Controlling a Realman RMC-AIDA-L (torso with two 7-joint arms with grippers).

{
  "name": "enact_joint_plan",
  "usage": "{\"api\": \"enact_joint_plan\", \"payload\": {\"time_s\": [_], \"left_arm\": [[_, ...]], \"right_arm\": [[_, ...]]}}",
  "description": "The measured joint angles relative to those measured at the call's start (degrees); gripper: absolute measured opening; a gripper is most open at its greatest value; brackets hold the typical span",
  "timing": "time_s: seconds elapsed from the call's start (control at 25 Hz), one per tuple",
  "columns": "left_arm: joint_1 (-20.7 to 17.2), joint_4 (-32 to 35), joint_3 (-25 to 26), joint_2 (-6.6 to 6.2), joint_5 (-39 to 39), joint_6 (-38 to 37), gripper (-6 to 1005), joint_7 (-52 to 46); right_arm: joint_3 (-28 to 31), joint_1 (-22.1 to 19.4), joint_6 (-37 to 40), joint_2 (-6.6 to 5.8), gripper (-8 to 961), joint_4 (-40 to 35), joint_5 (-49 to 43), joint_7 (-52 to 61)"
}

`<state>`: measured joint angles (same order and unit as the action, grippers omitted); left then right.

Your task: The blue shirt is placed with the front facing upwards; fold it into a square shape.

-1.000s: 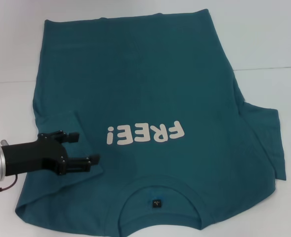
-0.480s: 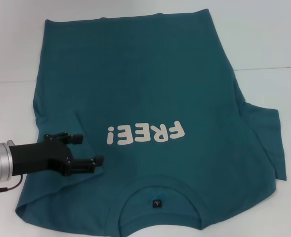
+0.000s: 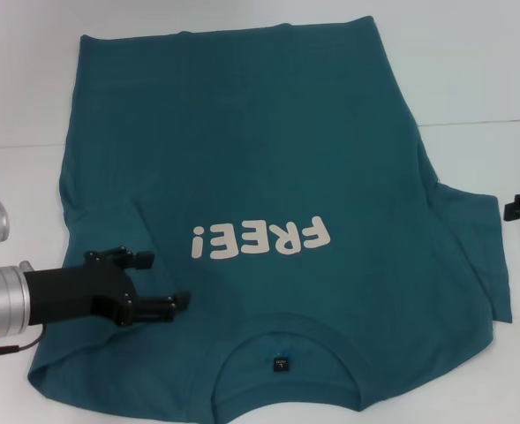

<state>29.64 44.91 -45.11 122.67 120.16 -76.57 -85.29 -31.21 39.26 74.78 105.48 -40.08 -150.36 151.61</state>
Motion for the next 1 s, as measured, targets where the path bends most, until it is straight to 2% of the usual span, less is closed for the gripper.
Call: {"api": "enact_joint_plan", "payload": {"time_s": [0.36,0.68,1.0], "left_arm": [[-0.09,-0.26,0.03,0.96,0.00,1.46,938,1.57],[0.31,-0.61,0.02,0.99,-0.01,1.53,939,1.61],[0.37,-1.01,0.02,1.07,-0.10,1.51,939,1.62]], "right_arm": [[-0.33,0.69,-7.03,1.23,928,4.58,1.83,-0.55],[-1.53,0.72,-9.93,2.41,929,5.97,1.72,-0.73],[-3.06,0.83,-11.65,2.96,929,7.31,1.68,-0.99]]}}
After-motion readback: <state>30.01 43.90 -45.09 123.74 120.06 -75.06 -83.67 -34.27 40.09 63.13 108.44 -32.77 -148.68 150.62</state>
